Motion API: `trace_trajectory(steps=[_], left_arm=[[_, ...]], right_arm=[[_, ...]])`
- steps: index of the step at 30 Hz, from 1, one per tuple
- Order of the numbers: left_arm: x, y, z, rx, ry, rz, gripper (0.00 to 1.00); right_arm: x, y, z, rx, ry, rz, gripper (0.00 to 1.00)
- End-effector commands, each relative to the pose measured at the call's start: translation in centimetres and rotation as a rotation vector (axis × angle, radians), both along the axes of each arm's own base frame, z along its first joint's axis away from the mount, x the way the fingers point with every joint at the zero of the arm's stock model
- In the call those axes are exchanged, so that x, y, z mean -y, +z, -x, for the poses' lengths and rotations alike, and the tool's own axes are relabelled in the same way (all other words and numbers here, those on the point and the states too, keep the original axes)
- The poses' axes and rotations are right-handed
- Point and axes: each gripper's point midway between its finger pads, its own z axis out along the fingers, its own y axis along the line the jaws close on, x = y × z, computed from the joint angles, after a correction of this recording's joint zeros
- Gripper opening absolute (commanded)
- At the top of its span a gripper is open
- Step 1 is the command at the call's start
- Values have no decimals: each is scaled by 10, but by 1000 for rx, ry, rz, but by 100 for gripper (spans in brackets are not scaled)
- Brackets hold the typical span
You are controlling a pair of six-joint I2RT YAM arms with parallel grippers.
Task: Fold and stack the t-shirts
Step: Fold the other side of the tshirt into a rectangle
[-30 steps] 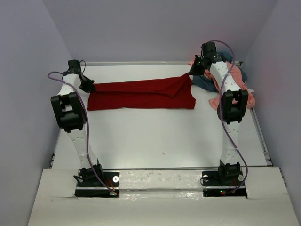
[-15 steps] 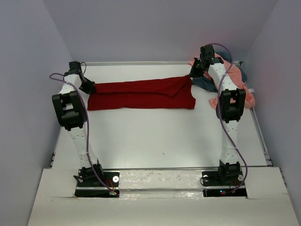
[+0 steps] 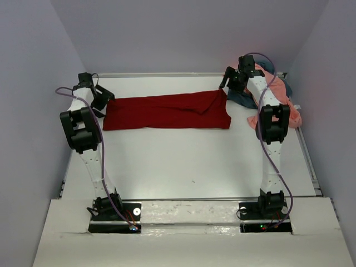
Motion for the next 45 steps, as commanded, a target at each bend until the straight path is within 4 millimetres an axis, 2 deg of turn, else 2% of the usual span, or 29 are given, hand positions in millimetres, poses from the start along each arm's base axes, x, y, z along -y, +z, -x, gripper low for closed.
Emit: trace_trajectory(steps=[1,5,7,8,9,10,11,12,13,14,15,17,18,19,20,23,25,26,27,30,31,32,34,39,45], left_arm=[[-13,53,-15,125,-5,-48,99],[-14,91,-24,220,-23,-75,99],[-13,106,-28,265,-30,-81,99],[-9,120,-30,306,-47,-70,99],[-4,126,-30,325,-64,-59,99],[4,131,-30,342,-91,-37,99],[10,140,-26,359,-109,-34,99],[24,145,-26,375,-145,-23,99],[32,149,-23,381,-165,-21,99],[42,159,-20,401,-194,-22,98],[61,155,-17,399,-235,-8,97],[85,160,-10,413,-293,18,96],[95,152,-4,391,-314,27,96],[112,149,0,382,-348,33,96],[121,148,4,376,-365,38,96],[153,128,17,321,-419,69,95],[168,114,25,293,-443,95,93],[186,106,31,271,-479,104,92],[192,102,32,264,-490,104,89],[207,94,39,254,-516,123,48],[209,95,39,259,-518,121,26],[211,93,39,256,-516,126,15],[220,91,43,247,-535,136,0],[241,84,48,226,-578,144,0],[278,67,59,185,-650,168,0]], right_arm=[[-1,42,-6,108,19,-14,76],[-13,52,7,91,55,-85,75],[-26,51,20,48,79,-162,75],[-31,49,30,19,89,-198,74],[-37,50,36,-1,99,-238,74],[-44,51,43,-21,123,-282,73],[-47,63,49,-13,129,-306,73],[-59,59,59,-32,149,-352,72],[-60,63,63,-30,151,-366,72],[-61,78,67,-8,158,-377,72],[-68,81,72,-14,165,-396,72],[-73,82,82,-41,179,-438,72],[-76,84,86,-58,173,-462,72],[-81,86,91,-77,193,-497,71],[-83,80,97,-106,193,-517,71],[-95,81,107,-126,207,-556,71],[-100,74,111,-145,204,-562,71],[-105,69,115,-163,207,-562,71],[-110,66,118,-174,210,-564,71],[-115,54,121,-194,212,-569,71],[-115,48,123,-204,207,-568,71],[-114,44,123,-209,202,-565,70],[-118,35,124,-218,203,-565,70],[-125,18,125,-241,202,-541,68],[-134,2,121,-245,200,-517,65]])
